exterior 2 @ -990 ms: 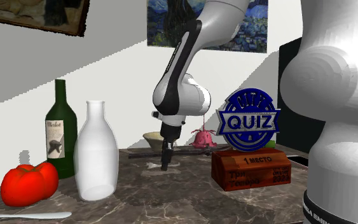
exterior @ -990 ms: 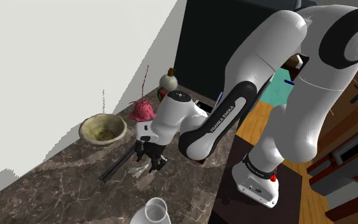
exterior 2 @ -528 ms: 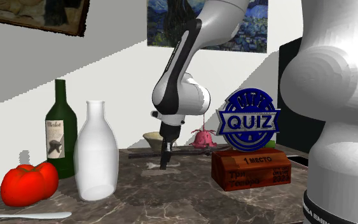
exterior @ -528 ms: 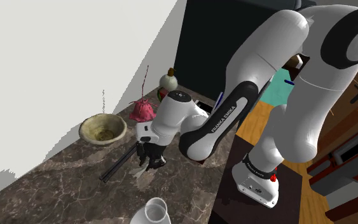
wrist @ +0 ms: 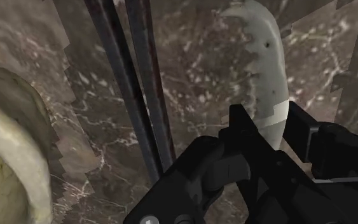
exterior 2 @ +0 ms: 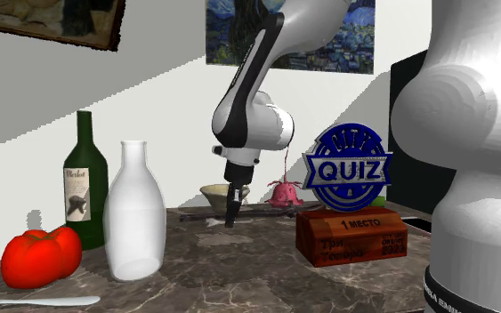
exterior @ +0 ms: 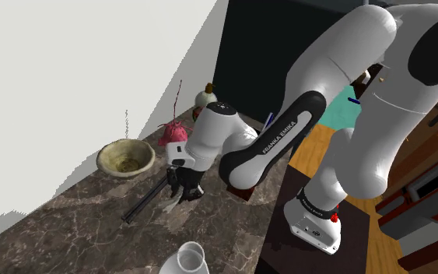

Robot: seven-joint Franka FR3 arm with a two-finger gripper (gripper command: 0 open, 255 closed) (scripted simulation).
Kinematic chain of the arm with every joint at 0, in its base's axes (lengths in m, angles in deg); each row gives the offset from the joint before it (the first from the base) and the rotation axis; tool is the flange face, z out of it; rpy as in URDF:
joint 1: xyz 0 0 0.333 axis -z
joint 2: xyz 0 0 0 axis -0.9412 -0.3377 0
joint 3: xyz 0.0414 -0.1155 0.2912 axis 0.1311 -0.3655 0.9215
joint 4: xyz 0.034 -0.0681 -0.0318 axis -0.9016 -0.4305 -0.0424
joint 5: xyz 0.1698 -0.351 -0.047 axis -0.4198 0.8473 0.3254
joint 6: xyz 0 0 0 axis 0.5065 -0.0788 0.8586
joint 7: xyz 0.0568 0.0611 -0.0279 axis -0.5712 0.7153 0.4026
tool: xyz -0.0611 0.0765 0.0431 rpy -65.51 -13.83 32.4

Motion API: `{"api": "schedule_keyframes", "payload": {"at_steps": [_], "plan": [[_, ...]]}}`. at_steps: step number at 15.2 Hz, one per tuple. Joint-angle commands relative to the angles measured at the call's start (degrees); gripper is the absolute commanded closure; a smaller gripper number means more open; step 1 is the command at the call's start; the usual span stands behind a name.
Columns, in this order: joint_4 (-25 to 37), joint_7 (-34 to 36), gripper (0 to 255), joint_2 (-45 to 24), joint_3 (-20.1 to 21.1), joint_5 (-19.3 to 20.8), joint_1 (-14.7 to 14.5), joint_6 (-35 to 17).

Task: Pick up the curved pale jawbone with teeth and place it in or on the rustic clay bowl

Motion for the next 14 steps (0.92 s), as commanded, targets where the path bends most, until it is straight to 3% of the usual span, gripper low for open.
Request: {"api": "schedule_keyframes", "payload": {"at_steps": [1,14], "plan": [[0.0,-0.6,255,1.9,0.4,-1.2,0.2,1.9],[2.0,-2.5,255,12.3,0.0,-4.9,0.0,13.9]]}}
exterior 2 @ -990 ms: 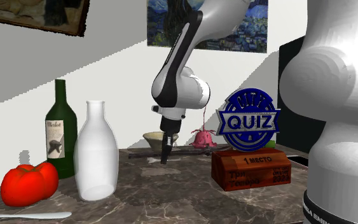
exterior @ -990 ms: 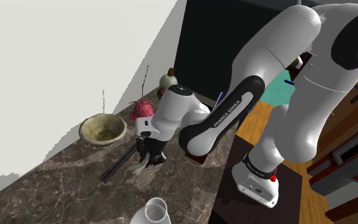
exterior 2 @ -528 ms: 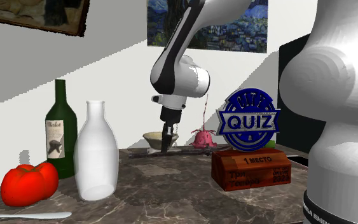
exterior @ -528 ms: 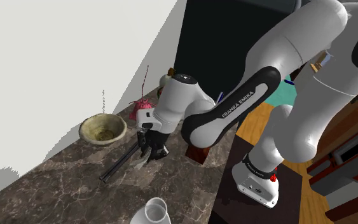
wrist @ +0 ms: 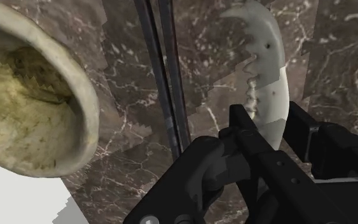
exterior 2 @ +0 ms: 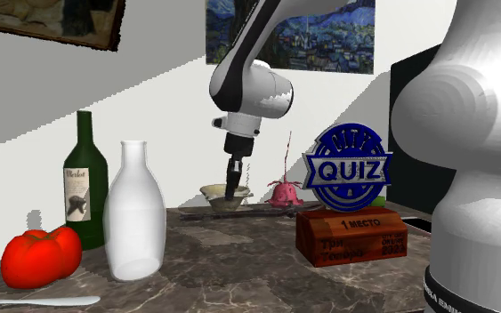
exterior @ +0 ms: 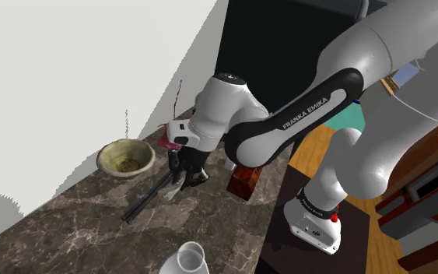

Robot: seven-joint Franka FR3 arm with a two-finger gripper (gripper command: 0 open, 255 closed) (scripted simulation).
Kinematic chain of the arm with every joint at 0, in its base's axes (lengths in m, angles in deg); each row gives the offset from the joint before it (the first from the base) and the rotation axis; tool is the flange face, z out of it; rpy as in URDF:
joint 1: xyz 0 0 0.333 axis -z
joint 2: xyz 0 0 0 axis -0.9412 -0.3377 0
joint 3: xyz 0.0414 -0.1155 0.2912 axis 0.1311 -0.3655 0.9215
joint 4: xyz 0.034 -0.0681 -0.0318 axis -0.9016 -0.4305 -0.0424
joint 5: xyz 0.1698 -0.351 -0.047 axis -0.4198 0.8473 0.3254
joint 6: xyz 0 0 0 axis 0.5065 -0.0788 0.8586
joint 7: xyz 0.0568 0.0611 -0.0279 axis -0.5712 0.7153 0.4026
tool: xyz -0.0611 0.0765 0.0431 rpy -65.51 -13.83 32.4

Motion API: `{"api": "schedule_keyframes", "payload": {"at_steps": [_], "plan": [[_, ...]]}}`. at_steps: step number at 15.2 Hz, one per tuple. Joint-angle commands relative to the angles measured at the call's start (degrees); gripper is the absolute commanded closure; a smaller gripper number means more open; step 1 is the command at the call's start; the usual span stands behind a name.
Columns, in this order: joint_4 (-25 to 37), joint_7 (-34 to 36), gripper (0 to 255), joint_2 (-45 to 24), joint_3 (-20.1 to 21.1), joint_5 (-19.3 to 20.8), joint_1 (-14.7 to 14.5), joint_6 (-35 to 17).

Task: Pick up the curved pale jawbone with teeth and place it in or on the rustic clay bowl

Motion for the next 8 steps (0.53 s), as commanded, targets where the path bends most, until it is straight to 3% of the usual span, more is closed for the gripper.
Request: {"api": "schedule_keyframes", "payload": {"at_steps": [1,8], "plan": [[0.5,0.0,255,1.7,-0.2,-0.3,-0.1,2.1],[2.6,0.0,255,6.0,-0.9,-0.7,-0.2,8.5]]}}
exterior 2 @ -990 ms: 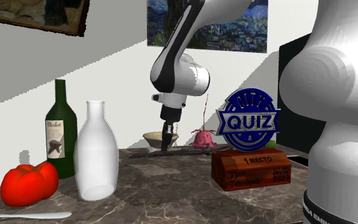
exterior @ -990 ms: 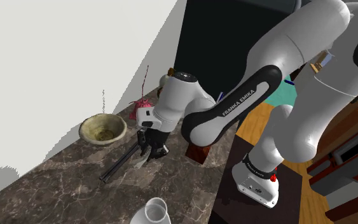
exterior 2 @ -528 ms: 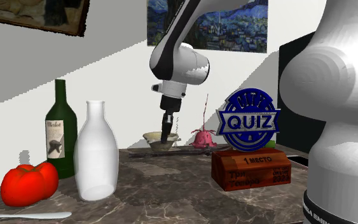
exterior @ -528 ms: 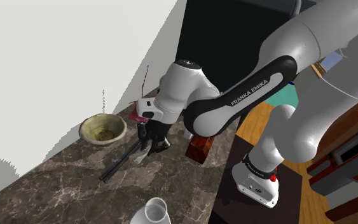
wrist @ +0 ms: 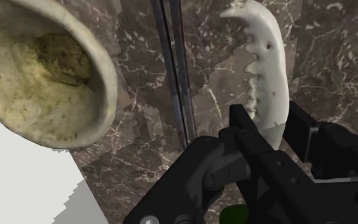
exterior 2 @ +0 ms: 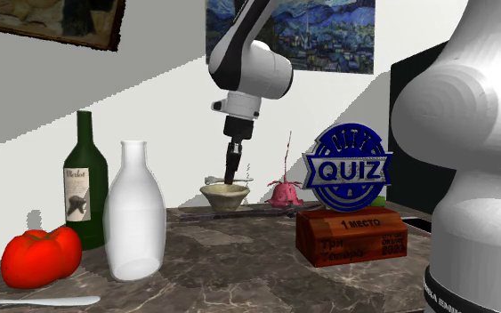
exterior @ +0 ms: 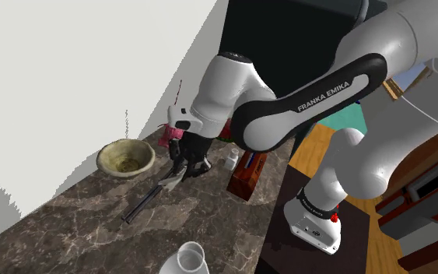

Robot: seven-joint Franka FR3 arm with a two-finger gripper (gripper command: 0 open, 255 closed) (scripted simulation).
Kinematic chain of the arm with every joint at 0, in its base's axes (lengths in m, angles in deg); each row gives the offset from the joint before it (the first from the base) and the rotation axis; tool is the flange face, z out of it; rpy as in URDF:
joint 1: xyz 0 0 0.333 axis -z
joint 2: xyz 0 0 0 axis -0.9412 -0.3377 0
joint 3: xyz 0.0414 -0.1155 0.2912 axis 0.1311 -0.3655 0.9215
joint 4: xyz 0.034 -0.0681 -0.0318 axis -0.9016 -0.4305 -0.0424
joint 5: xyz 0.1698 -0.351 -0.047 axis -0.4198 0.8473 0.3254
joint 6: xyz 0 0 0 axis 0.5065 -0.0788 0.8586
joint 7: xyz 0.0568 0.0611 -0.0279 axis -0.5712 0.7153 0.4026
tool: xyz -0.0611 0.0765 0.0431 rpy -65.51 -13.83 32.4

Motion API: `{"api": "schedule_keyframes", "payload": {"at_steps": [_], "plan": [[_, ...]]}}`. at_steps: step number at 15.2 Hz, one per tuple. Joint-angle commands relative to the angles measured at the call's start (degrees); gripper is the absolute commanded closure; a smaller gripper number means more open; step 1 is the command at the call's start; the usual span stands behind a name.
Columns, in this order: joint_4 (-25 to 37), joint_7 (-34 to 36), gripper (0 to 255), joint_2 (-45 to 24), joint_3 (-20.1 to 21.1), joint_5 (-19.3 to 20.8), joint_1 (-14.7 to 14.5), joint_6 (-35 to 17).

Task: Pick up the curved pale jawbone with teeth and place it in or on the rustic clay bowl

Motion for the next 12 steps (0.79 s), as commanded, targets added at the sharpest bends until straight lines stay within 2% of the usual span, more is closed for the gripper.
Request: {"api": "schedule_keyframes", "payload": {"at_steps": [1,4,12], "plan": [[0.5,0.0,255,1.3,-0.3,-0.1,0.0,1.8],[1.3,0.0,255,2.4,-0.5,-0.1,0.0,3.7],[19.2,0.3,255,-13.4,-2.1,7.8,4.1,6.7]]}}
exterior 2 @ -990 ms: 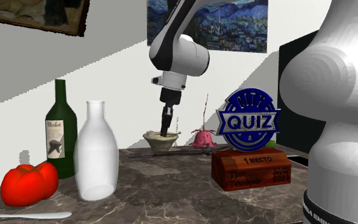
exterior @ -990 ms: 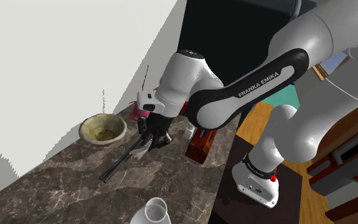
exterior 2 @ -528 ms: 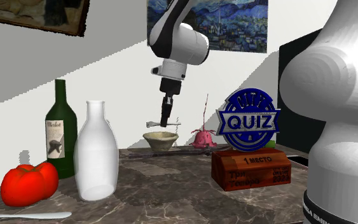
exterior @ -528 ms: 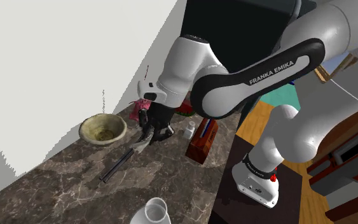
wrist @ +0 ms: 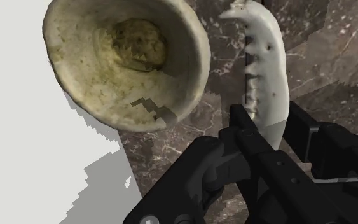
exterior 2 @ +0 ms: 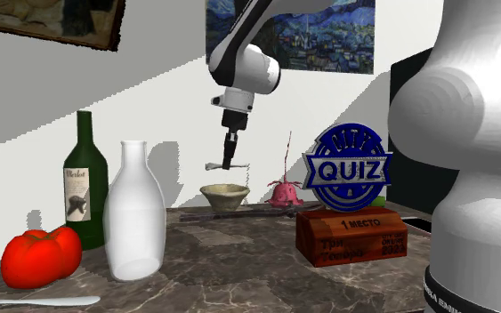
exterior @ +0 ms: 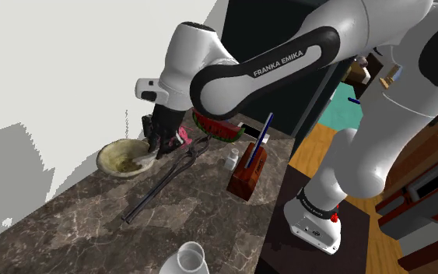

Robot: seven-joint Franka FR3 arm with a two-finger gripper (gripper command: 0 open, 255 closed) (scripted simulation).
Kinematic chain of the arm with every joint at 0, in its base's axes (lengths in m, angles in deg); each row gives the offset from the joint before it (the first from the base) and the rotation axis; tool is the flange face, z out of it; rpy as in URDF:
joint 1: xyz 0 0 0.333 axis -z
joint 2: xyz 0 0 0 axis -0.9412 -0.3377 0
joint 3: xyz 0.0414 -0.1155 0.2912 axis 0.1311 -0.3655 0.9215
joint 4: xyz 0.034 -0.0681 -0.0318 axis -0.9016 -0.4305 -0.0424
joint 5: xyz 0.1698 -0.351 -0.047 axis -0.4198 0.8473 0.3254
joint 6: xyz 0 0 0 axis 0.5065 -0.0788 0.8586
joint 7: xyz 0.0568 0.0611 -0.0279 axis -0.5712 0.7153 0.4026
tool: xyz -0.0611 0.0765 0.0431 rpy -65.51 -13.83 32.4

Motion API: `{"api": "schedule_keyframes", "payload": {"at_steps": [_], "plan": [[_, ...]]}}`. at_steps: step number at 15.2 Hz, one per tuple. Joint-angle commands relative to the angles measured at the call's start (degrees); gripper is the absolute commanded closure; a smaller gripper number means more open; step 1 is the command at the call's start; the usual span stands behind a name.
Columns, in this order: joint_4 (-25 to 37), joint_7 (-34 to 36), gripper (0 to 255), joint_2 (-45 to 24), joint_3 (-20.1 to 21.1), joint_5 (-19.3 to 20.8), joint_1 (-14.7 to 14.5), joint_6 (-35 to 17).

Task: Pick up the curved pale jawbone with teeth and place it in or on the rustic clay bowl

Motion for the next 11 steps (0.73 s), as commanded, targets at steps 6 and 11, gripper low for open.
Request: {"api": "schedule_keyframes", "payload": {"at_steps": [6,11], "plan": [[18.4,0.5,255,-13.8,-1.9,5.9,0.9,5.4],[21.8,0.5,255,-18.5,-2.6,7.3,0.6,4.4]]}}
